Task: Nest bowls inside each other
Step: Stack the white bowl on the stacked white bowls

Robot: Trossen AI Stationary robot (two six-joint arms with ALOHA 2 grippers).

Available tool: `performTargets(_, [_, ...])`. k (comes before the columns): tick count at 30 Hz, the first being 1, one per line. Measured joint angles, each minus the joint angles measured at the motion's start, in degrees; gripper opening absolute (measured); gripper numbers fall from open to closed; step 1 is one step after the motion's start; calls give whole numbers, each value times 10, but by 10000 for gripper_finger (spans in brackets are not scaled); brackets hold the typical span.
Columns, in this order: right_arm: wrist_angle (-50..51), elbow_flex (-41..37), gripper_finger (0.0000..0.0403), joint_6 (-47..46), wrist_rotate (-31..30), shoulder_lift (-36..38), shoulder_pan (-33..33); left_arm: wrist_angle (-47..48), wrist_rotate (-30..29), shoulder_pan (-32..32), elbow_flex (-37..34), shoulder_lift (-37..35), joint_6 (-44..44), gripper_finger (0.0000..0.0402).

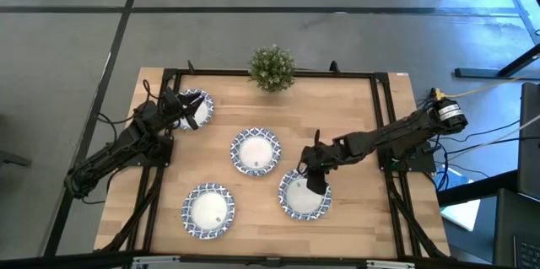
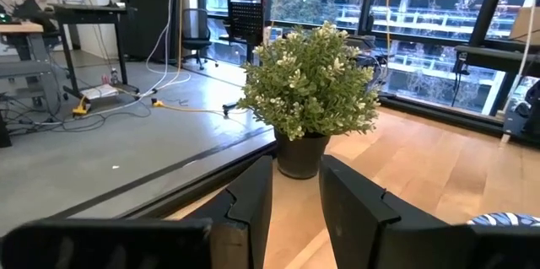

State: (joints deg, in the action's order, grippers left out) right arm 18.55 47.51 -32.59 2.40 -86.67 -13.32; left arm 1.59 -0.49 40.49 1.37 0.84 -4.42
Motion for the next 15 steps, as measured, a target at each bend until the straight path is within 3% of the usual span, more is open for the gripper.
performTargets(9, [11, 0, 116, 15, -57, 0, 0, 0, 0, 0, 0, 0, -1, 95])
performTargets(15, [27, 0, 116, 14, -59, 0, 0, 0, 0, 0, 0, 0, -1, 95])
